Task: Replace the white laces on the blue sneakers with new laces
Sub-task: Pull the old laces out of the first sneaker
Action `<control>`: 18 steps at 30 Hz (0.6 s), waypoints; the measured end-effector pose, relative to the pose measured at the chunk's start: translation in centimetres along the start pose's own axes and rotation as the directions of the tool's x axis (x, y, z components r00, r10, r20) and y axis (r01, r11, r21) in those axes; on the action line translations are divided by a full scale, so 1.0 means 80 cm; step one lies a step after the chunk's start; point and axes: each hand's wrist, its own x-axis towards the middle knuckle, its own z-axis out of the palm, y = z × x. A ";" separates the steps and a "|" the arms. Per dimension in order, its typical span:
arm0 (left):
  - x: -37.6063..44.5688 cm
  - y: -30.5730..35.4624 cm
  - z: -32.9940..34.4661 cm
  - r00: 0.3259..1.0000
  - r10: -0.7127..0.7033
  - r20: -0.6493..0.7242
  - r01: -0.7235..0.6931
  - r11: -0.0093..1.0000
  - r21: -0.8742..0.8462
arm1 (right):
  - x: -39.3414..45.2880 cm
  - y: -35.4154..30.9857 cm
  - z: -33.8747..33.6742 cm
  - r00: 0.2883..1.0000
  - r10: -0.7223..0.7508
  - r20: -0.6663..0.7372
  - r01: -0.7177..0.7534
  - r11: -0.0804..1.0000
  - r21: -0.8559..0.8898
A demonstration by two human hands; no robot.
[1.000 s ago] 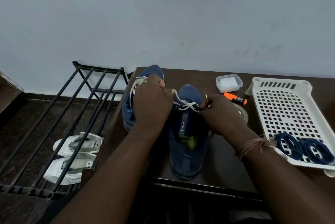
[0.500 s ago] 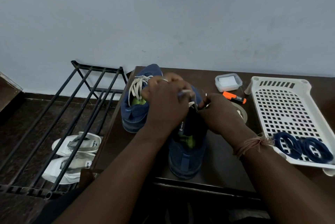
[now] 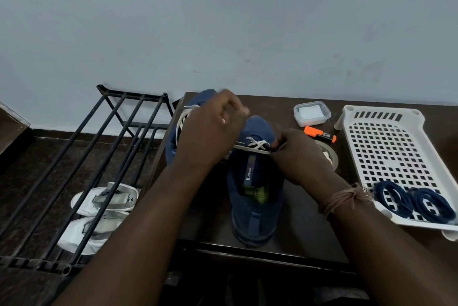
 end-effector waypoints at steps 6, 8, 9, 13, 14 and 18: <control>-0.008 -0.019 0.020 0.925 0.154 0.348 -0.324 0.797 0.510 | 0.000 -0.002 0.001 1.000 -0.004 -0.008 0.004 1.000 0.005; -0.005 -0.013 0.020 0.966 0.154 0.207 -0.221 0.908 0.356 | -0.001 -0.001 0.000 1.000 0.000 0.002 0.000 1.000 0.007; -0.004 -0.008 0.017 0.987 0.103 0.124 -0.130 0.962 0.238 | -0.001 -0.001 0.000 1.000 -0.001 0.012 0.001 1.000 0.009; 0.004 -0.010 -0.002 0.971 -0.136 -0.197 0.130 0.991 -0.043 | -0.006 -0.006 0.004 0.996 -0.078 0.041 0.080 0.996 -0.038; 0.006 -0.013 -0.006 0.954 -0.179 -0.240 0.168 0.984 -0.066 | -0.008 -0.008 0.007 0.993 -0.108 0.055 0.111 0.992 -0.058; -0.001 -0.020 0.004 0.943 -0.324 -0.073 0.328 0.942 0.066 | -0.012 -0.010 0.029 0.967 -0.247 0.064 0.256 0.941 -0.222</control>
